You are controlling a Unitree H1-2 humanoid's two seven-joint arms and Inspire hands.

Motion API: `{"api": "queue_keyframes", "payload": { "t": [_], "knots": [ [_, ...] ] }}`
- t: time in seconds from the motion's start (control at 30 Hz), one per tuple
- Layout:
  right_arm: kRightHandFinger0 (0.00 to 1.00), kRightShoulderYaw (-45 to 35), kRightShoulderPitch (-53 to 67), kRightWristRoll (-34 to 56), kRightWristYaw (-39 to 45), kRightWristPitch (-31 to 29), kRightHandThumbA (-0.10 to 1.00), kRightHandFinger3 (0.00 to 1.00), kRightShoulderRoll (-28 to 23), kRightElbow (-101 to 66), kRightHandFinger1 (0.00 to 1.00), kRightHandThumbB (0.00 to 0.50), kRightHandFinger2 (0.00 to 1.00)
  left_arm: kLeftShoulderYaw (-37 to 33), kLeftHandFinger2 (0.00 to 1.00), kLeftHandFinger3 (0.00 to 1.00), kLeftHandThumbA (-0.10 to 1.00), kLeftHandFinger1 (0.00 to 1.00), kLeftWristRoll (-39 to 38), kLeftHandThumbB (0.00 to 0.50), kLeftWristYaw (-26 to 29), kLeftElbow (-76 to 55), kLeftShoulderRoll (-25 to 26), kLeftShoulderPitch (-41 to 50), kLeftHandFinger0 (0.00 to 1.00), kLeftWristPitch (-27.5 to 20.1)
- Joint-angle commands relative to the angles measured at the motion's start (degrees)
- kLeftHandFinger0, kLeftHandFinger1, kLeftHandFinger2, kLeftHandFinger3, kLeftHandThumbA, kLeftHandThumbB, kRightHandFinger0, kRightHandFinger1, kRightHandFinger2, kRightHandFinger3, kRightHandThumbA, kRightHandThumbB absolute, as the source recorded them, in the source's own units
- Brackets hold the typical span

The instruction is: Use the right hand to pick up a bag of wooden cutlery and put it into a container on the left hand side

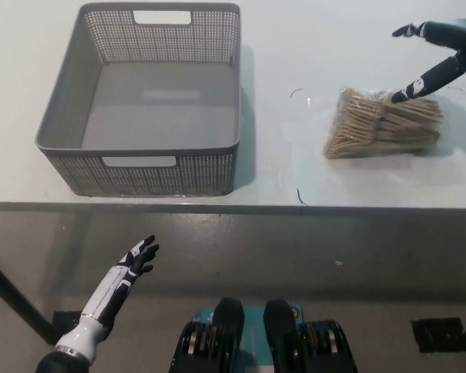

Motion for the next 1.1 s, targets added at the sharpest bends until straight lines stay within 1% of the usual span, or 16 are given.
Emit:
{"api": "queue_keyframes", "payload": {
  "t": [0.0, 0.13, 0.23, 0.3, 0.37, 0.4, 0.53, 0.67, 0.7, 0.73, 0.8, 0.87, 0.9, 1.07],
  "knots": [
    [1.00, 0.3, -4.4, -1.7, 0.8, -2.3, 1.00, 1.00, 0.7, 2.1, 1.00, 0.500, 1.00, -0.6, 1.00, 1.00, 1.00, 1.00, 0.8, 0.228, -0.5, -1.6, 0.6, -0.3, 1.00, -2.0],
    [1.00, 1.3, -5.6, -2.0, 1.0, -4.7, 1.00, 1.00, 2.6, 6.6, 1.00, 0.500, 1.00, -0.8, 1.00, 1.00, 1.00, 1.00, 0.4, 0.237, -0.6, -1.9, 0.5, 0.3, 1.00, -1.8],
    [1.00, 2.5, -6.6, -3.2, 1.1, -5.5, 1.00, 1.00, 3.5, 9.2, 1.00, 0.500, 1.00, -0.9, 1.00, 1.00, 1.00, 1.00, 1.1, 0.254, 0.0, -2.3, 0.4, 0.8, 1.00, -2.0],
    [1.00, 2.9, -7.4, -3.4, 0.7, -6.7, 1.00, 1.00, 4.0, 11.5, 1.00, 0.500, 1.00, -0.9, 1.00, 1.00, 1.00, 1.00, 0.6, 0.251, -0.3, -2.5, 0.4, 0.8, 1.00, -1.9],
    [1.00, 2.9, -8.0, -3.5, 0.4, -6.7, 1.00, 1.00, 4.4, 13.4, 1.00, 0.500, 1.00, -0.9, 1.00, 1.00, 1.00, 1.00, 0.5, 0.253, -0.5, -3.0, 0.5, 0.6, 1.00, -1.7],
    [1.00, 3.0, -8.7, -3.7, 0.0, -6.8, 1.00, 1.00, 5.0, 15.9, 1.00, 0.500, 1.00, -0.9, 1.00, 1.00, 1.00, 1.00, 0.4, 0.262, -0.5, -2.9, 0.6, 0.5, 1.00, -1.8],
    [1.00, 3.1, -9.2, -3.9, -0.1, -7.4, 1.00, 1.00, 5.4, 18.6, 1.00, 0.500, 1.00, -1.2, 1.00, 1.00, 1.00, 1.00, 0.3, 0.258, -1.0, -3.0, 0.6, 0.4, 1.00, -1.9],
    [1.00, 3.7, -9.5, -4.6, -1.2, -9.3, 1.00, 1.00, 6.1, 22.9, 1.00, 0.500, 1.00, -1.6, 1.00, 1.00, 1.00, 1.00, 1.0, 0.281, -0.7, -3.1, 0.5, 0.3, 1.00, -1.9],
    [1.00, 4.1, -9.5, -5.1, -1.3, -9.6, 1.00, 1.00, 6.2, 23.3, 1.00, 0.488, 1.00, -1.6, 1.00, 1.00, 1.00, 1.00, 1.0, 0.285, -0.6, -3.0, 0.3, 0.3, 1.00, -2.0],
    [1.00, 4.4, -9.5, -5.4, -1.4, -9.8, 1.00, 1.00, 6.4, 23.8, 1.00, 0.487, 1.00, -1.6, 1.00, 1.00, 1.00, 1.00, 1.0, 0.287, -0.6, -3.0, 0.3, 0.3, 1.00, -2.0],
    [1.00, 4.6, -9.3, -5.5, -1.9, -9.5, 0.93, 1.00, 7.1, 25.2, 1.00, 0.452, 1.00, -1.7, 1.00, 1.00, 1.00, 1.00, 0.9, 0.287, -0.6, -3.5, 0.4, 0.6, 1.00, -1.6],
    [1.00, 5.1, -9.5, -6.1, -2.2, -9.7, 0.92, 1.00, 7.8, 26.7, 1.00, 0.485, 1.00, -1.7, 1.00, 1.00, 1.00, 1.00, 0.9, 0.291, -0.5, -3.9, 0.5, 0.9, 1.00, -1.4],
    [1.00, 5.0, -9.5, -5.9, -2.2, -9.6, 0.94, 1.00, 7.9, 27.1, 1.00, 0.497, 1.00, -1.6, 1.00, 1.00, 1.00, 1.00, 0.8, 0.293, -0.5, -4.1, 0.5, 0.9, 1.00, -1.3],
    [1.00, 3.8, -9.1, -4.5, -1.5, -8.6, 0.91, 1.00, 8.1, 29.7, 1.00, 0.500, 1.00, -1.8, 1.00, 1.00, 1.00, 1.00, 0.3, 0.284, -1.4, -3.9, 0.9, 0.0, 1.00, -1.5]
  ]
}}
